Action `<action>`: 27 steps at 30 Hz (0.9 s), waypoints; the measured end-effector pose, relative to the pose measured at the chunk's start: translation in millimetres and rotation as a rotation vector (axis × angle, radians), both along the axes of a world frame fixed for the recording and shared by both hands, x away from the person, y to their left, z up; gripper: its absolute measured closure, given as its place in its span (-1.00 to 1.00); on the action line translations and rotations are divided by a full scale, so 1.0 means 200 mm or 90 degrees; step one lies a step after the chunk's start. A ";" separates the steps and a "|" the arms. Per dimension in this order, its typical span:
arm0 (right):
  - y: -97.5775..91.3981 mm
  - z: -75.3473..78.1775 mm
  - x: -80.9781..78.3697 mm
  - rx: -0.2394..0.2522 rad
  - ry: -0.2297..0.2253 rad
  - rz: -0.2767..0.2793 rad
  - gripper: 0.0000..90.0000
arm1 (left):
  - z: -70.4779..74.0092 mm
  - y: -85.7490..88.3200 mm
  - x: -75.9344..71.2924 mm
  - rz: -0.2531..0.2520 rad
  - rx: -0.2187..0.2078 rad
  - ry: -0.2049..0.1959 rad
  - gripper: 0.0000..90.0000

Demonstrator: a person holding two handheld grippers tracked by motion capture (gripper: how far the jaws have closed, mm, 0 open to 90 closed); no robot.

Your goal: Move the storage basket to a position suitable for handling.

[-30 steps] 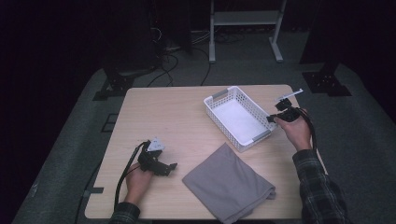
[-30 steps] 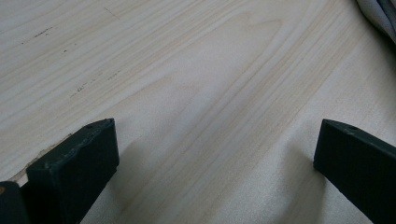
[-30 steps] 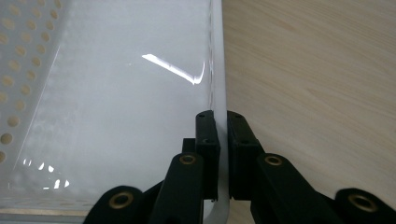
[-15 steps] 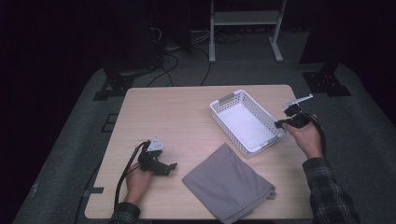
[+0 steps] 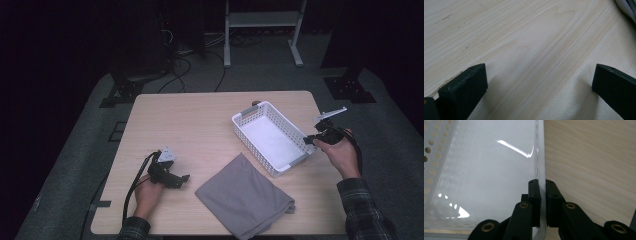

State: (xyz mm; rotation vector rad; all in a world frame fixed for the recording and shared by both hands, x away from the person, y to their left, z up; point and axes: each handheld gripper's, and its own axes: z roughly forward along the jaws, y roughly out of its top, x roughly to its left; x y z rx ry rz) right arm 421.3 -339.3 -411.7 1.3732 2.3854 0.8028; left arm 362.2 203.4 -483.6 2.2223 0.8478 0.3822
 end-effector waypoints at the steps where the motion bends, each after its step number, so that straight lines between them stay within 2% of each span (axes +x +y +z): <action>1: 0.00 0.00 -0.01 0.001 0.002 -0.004 0.72 | 0.00 0.00 0.00 0.000 0.000 0.000 -1.00; 4: -0.01 0.03 -0.03 -0.005 -0.014 -0.014 0.62 | 0.00 0.00 0.00 0.000 0.000 0.000 -1.00; 6: 0.00 0.07 -0.06 -0.014 -0.037 -0.025 0.59 | 0.00 0.00 0.00 0.000 0.000 0.000 -1.00; 11: 0.05 0.14 -0.13 -0.010 -0.070 -0.032 0.56 | 0.00 0.00 0.00 -0.001 0.002 0.001 -1.00; 13: 0.08 0.15 -0.16 -0.003 -0.074 -0.033 0.56 | 0.00 0.00 0.00 0.000 0.002 0.001 -1.00; 15: 0.10 0.16 -0.17 0.002 -0.076 -0.026 0.55 | 0.00 0.00 0.00 0.000 0.002 0.002 -1.00; 17: 0.15 0.17 -0.20 0.027 -0.079 -0.015 0.55 | 0.00 0.00 0.00 0.000 0.001 0.001 -1.00; 19: 0.17 0.17 -0.20 0.034 -0.079 -0.010 0.55 | 0.00 0.00 0.00 0.000 0.001 0.001 -1.00; 27: 0.40 0.16 -0.20 0.065 -0.067 0.055 0.54 | 0.00 0.00 0.00 0.001 -0.001 0.001 -1.00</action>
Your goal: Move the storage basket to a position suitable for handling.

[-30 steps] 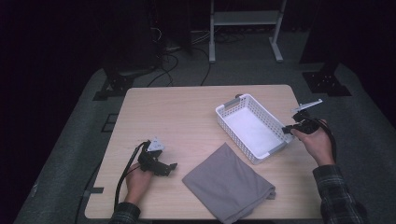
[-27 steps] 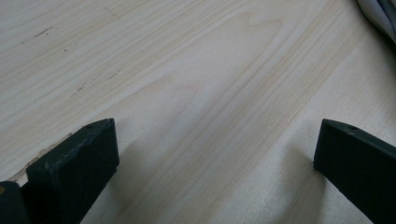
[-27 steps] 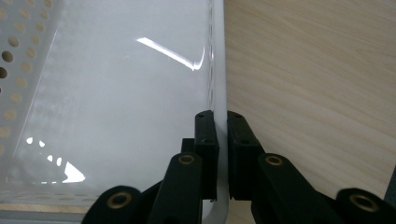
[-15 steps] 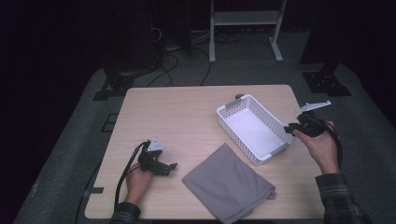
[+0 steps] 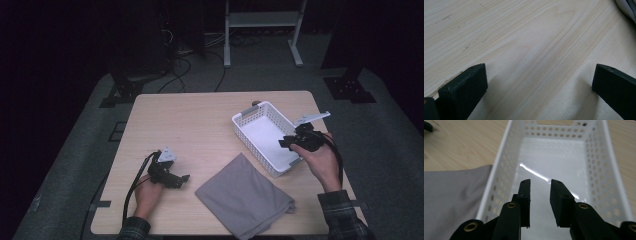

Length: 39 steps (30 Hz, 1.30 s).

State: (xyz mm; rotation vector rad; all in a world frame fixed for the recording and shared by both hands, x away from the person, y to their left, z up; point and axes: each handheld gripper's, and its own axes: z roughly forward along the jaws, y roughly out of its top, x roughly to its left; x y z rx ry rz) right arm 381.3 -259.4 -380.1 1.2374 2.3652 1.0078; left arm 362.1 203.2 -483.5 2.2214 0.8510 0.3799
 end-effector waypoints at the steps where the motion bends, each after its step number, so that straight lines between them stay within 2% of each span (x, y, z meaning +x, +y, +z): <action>1: 0.03 0.00 0.01 0.002 0.000 0.010 0.54 | 0.00 0.00 0.00 0.000 0.000 0.000 -1.00; 11: 0.31 -0.03 0.10 0.011 0.004 0.076 0.53 | 0.00 0.00 0.00 0.000 0.000 0.000 -1.00; 16: 0.42 -0.06 0.17 -0.002 0.015 0.086 0.53 | 0.00 0.00 0.00 0.000 0.000 -0.001 -1.00; 20: 0.47 -0.08 0.23 -0.010 0.021 0.089 0.55 | 0.00 0.00 0.00 -0.001 0.002 -0.001 -1.00; 23: 0.48 -0.10 0.25 -0.016 0.031 0.086 0.58 | 0.00 0.00 0.00 0.000 0.000 0.000 -1.00; 25: 0.49 -0.12 0.27 -0.030 0.035 0.081 0.73 | 0.00 0.00 0.00 -0.002 0.002 0.000 -1.00; 27: 0.49 -0.12 0.27 -0.029 0.040 0.077 0.74 | 0.00 0.00 0.00 -0.003 0.003 -0.001 -1.00; 28: 0.47 -0.12 0.26 -0.021 0.044 0.073 0.76 | 0.00 0.00 0.00 -0.003 0.003 -0.001 -1.00; 35: 0.43 -0.11 0.21 -0.036 0.036 0.060 0.85 | 0.00 0.00 0.00 -0.002 0.002 -0.001 -1.00; 39: 0.37 -0.11 0.16 -0.044 0.035 0.052 0.85 | 0.00 0.00 0.00 -0.002 0.002 0.000 -1.00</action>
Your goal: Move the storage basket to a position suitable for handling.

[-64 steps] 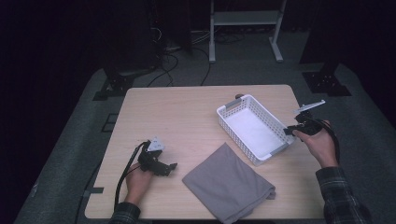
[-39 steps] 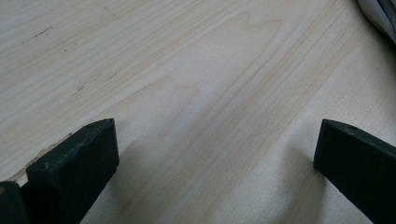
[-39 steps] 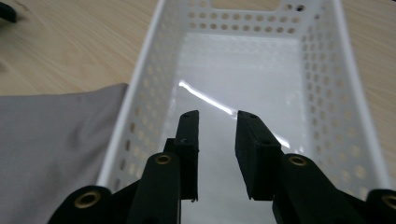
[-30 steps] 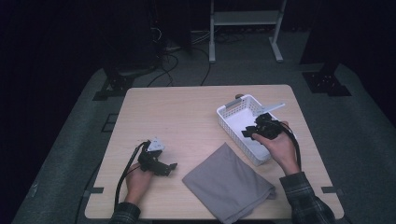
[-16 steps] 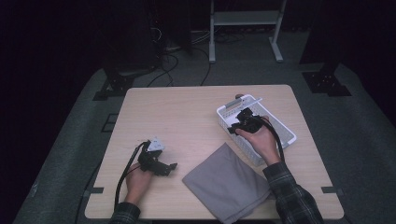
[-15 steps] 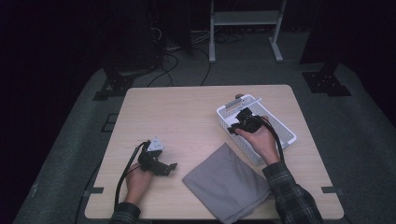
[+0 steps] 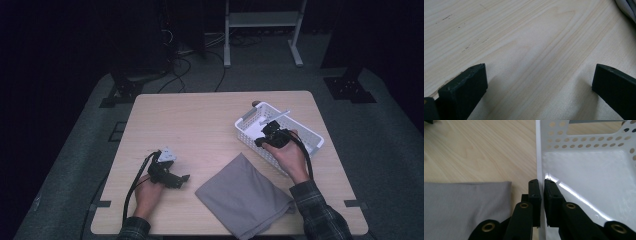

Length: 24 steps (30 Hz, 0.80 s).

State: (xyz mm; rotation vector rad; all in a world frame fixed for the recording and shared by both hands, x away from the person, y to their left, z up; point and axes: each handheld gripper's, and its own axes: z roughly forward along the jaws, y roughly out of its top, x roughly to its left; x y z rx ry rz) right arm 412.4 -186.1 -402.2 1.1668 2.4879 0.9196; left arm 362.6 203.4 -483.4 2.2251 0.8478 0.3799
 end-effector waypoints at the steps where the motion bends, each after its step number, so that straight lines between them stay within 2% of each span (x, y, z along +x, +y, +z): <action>1: -0.01 0.00 -0.01 -0.001 -0.001 -0.002 0.85 | 0.00 0.00 0.00 0.000 0.000 0.000 -1.00; 4: -0.03 0.00 -0.04 -0.002 0.003 -0.008 0.85 | 0.00 0.00 0.00 0.001 -0.002 0.000 -1.00; 11: -0.08 0.00 -0.17 -0.004 -0.002 -0.017 0.85 | 0.00 0.00 0.00 0.000 0.001 0.000 -1.00; 18: -0.12 -0.01 -0.21 0.013 0.003 -0.017 0.83 | 0.00 0.00 0.00 0.000 0.001 0.000 -1.00; 24: -0.14 0.02 -0.25 0.016 -0.022 -0.026 0.44 | 0.00 0.00 0.00 0.000 0.000 0.000 -1.00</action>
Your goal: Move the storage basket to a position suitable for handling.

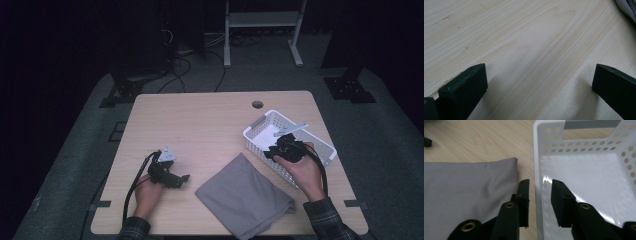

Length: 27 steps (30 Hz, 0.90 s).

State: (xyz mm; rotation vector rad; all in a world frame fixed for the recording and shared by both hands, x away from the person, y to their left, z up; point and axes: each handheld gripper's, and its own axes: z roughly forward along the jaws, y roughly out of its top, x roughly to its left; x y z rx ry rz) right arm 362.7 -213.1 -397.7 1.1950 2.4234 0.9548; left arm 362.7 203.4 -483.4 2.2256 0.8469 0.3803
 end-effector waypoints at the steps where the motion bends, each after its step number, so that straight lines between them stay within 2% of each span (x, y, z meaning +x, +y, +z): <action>1: 0.00 0.01 -0.01 -0.001 -0.007 -0.001 0.38 | 0.00 0.00 0.00 0.000 -0.001 0.000 -1.00; 4: 0.00 0.03 -0.04 0.009 -0.019 0.003 0.19 | 0.00 0.00 0.00 0.001 -0.001 0.000 -1.00; 6: 0.00 0.03 -0.05 0.015 -0.019 0.006 0.15 | 0.00 0.00 0.00 0.000 0.000 0.000 -1.00; 11: 0.03 0.04 -0.10 0.037 -0.020 0.040 -0.12 | 0.00 0.00 0.00 0.000 0.000 0.000 -1.00; 19: 0.09 0.04 -0.14 0.053 -0.020 0.065 -0.37 | 0.00 0.00 0.00 0.000 0.000 0.000 -1.00; 21: 0.11 0.03 -0.15 0.060 -0.015 0.083 -0.40 | 0.00 0.00 0.00 0.000 -0.001 0.000 -1.00; 27: 0.17 -0.01 -0.19 0.053 -0.013 0.107 -0.50 | 0.00 0.00 0.00 0.000 -0.001 0.000 -1.00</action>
